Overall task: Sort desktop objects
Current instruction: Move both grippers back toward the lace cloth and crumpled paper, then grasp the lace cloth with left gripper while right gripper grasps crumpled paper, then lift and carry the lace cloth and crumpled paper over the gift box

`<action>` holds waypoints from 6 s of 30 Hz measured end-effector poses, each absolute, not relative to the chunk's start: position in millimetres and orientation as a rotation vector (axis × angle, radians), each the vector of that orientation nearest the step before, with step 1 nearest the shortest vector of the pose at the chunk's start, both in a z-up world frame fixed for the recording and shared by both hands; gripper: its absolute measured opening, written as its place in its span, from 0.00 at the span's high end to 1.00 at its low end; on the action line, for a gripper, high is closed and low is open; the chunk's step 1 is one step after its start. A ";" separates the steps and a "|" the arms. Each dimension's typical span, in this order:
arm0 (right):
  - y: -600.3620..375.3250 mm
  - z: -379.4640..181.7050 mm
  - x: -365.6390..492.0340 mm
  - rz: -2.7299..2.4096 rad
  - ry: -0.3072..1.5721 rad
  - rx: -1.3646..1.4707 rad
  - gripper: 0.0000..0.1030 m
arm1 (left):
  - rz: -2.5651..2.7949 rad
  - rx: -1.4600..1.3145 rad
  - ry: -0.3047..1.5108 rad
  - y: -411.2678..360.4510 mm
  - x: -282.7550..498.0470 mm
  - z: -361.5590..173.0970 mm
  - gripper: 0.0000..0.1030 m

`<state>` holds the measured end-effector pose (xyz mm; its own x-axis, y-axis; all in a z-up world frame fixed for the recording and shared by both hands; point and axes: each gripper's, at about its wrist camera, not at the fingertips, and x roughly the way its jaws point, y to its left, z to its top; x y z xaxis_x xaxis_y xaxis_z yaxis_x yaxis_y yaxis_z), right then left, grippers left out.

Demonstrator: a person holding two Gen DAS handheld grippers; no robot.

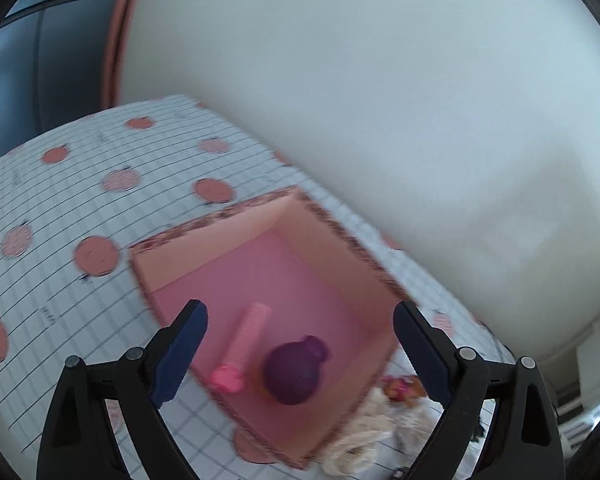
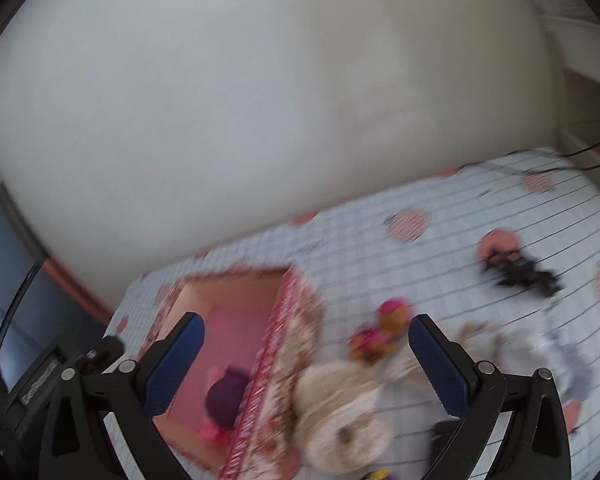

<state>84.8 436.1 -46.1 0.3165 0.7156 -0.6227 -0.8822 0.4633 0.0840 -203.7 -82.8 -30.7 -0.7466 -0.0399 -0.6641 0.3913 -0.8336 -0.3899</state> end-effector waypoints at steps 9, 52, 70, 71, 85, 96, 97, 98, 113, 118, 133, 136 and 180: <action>402.8 -14.0 141.0 0.854 0.597 -0.301 0.00 | -2.774 1.075 0.702 -20.7 -215.2 -18.8 0.08; 371.5 -88.1 231.7 0.591 1.171 -0.418 0.16 | -2.484 1.697 0.330 67.7 -245.7 -129.2 0.09; 371.0 -78.0 229.4 0.624 1.158 -0.385 0.35 | -2.411 1.819 0.319 64.6 -251.0 -160.7 0.47; 371.1 -76.7 229.1 0.630 1.154 -0.387 0.35 | -2.410 1.823 0.320 64.1 -251.2 -161.6 0.48; 370.1 -43.1 220.6 0.708 1.024 -0.319 0.36 | -2.474 1.819 0.377 50.0 -247.7 -156.3 0.80; 376.0 -11.1 201.0 0.846 0.876 -0.262 0.36 | -2.612 1.719 0.461 48.6 -249.3 -132.3 0.85; 376.5 -8.1 198.7 0.857 0.860 -0.259 0.36 | -2.632 1.703 0.475 52.2 -252.8 -129.6 0.85; 376.8 -5.1 196.4 0.868 0.844 -0.254 0.36 | -2.652 1.685 0.488 54.0 -253.1 -126.2 0.85; 389.5 0.7 173.4 0.933 0.743 -0.247 0.35 | -2.994 1.276 0.506 52.4 -240.4 -57.7 0.85; 398.5 -6.6 164.8 0.966 0.742 -0.271 0.35 | -2.980 1.247 0.529 43.6 -241.0 -54.8 0.85; 444.5 -56.0 77.7 1.203 0.748 -0.412 0.35 | -2.802 1.022 0.663 -50.7 -211.5 -32.9 0.85; 452.4 -63.8 56.8 1.245 0.737 -0.445 0.35 | -2.761 0.993 0.698 -71.1 -205.5 -33.3 0.85; 486.6 -106.7 -9.6 1.432 0.667 -0.564 0.35 | -2.626 0.962 0.834 -131.9 -187.3 -45.1 0.84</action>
<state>-9.6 486.6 -106.7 0.0186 0.7007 -0.7132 -0.9968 0.0685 0.0413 -187.3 -131.9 -45.1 -0.7605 -0.0135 -0.6492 0.3855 -0.8139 -0.4346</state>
